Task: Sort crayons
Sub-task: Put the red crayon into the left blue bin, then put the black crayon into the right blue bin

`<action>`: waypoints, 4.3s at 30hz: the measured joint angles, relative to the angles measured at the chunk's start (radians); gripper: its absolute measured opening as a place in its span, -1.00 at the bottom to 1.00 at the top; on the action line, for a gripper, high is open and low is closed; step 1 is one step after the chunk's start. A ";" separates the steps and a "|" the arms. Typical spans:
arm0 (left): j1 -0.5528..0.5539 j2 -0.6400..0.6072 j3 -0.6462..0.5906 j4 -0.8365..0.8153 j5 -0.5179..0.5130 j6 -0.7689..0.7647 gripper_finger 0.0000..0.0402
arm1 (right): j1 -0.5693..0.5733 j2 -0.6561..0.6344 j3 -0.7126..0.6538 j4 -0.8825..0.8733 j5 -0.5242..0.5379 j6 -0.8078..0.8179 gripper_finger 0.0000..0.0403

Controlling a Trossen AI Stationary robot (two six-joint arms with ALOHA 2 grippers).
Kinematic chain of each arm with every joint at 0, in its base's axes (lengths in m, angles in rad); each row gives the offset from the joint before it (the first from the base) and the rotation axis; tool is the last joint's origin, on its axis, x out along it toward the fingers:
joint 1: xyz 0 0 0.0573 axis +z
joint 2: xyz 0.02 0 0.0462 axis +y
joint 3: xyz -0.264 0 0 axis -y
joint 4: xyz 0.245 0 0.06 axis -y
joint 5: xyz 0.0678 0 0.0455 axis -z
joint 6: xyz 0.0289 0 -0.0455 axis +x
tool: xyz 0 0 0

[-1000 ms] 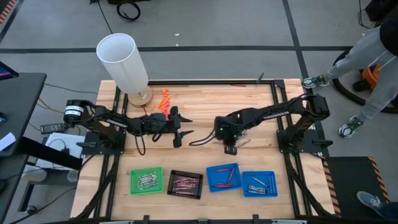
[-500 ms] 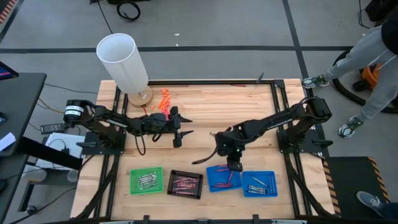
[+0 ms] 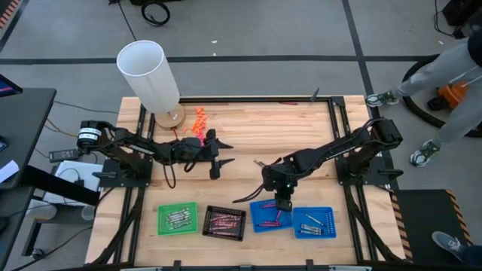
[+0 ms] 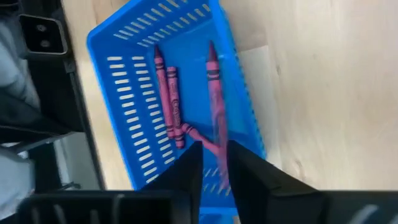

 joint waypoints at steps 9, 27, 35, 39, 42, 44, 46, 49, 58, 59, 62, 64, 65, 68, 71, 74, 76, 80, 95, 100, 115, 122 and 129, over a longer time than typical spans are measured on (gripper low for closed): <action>-0.010 0.000 0.000 0.005 0.000 0.000 0.17 | -0.037 -0.005 0.048 -0.213 0.073 -0.063 -0.50; -0.010 0.000 0.000 0.004 0.000 0.006 0.17 | -0.069 -0.005 -0.071 -0.362 0.374 -0.285 -0.54; -0.010 0.000 0.000 0.004 0.000 0.006 0.17 | -0.109 -0.005 -0.091 -0.358 0.446 -0.411 -0.53; -0.010 0.000 0.000 0.003 0.000 0.006 0.17 | -0.136 -0.005 -0.116 -0.340 0.442 -0.425 -0.53; -0.010 0.000 0.000 -0.002 0.000 0.006 0.17 | -0.146 -0.005 -0.129 -0.327 0.420 -0.435 -0.49; -0.010 0.000 0.000 -0.003 0.000 0.008 0.17 | -0.149 -0.005 -0.138 -0.318 0.419 -0.438 -0.45; -0.010 0.000 0.000 -0.003 0.000 0.010 0.17 | -0.150 -0.005 -0.148 -0.313 0.419 -0.447 -0.42; -0.010 0.000 0.000 -0.003 0.000 0.010 0.17 | -0.150 -0.005 -0.155 -0.310 0.427 -0.461 -0.38; -0.010 0.000 0.000 -0.004 0.000 0.010 0.17 | -0.157 -0.007 -0.217 -0.250 0.442 -0.516 -0.38; -0.010 0.000 0.000 -0.003 0.000 0.010 0.17 | -0.157 -0.009 -0.228 -0.240 0.444 -0.522 -0.38; -0.010 0.000 0.000 -0.003 0.000 0.010 0.17 | -0.157 -0.010 -0.245 -0.223 0.458 -0.534 -0.39; -0.010 0.000 0.000 -0.004 0.001 0.010 0.17 | -0.157 -0.010 -0.245 -0.222 0.462 -0.548 -0.40; -0.010 0.000 0.000 -0.004 0.001 0.010 0.17 | -0.157 -0.010 -0.245 -0.222 0.462 -0.554 -0.42; -0.010 0.000 0.000 -0.004 0.001 0.010 0.17 | -0.157 -0.008 -0.243 -0.222 0.453 -0.567 -0.49; -0.010 0.000 0.000 -0.004 0.001 0.010 0.17 | -0.156 -0.008 -0.243 -0.221 0.438 -0.573 -0.60; -0.010 0.000 0.000 -0.004 0.000 0.010 0.17 | -0.156 -0.007 -0.243 -0.220 0.422 -0.578 -0.70; -0.010 0.000 0.000 -0.004 0.001 0.010 0.17 | -0.156 -0.007 -0.243 -0.220 0.418 -0.577 -0.76; -0.010 0.000 0.000 -0.004 0.000 0.010 0.17 | -0.156 -0.005 -0.228 -0.234 0.412 -0.570 -0.81; -0.010 0.000 0.000 -0.004 0.000 0.010 0.17 | -0.112 0.000 -0.087 -0.351 0.412 -0.517 -0.80; -0.010 0.000 0.000 -0.004 0.000 0.010 0.17 | -0.085 -0.001 -0.057 -0.377 0.412 -0.491 -0.80; -0.009 0.000 0.000 -0.007 0.000 0.011 0.17 | 0.048 -0.003 0.092 -0.520 0.311 -0.252 -0.80; -0.009 0.000 0.000 -0.009 0.000 0.010 0.17 | 0.196 -0.003 0.119 -0.525 0.256 -0.032 -0.80; -0.009 0.000 0.000 -0.002 0.014 0.002 0.17 | 0.351 -0.004 0.133 -0.505 0.257 0.204 -0.80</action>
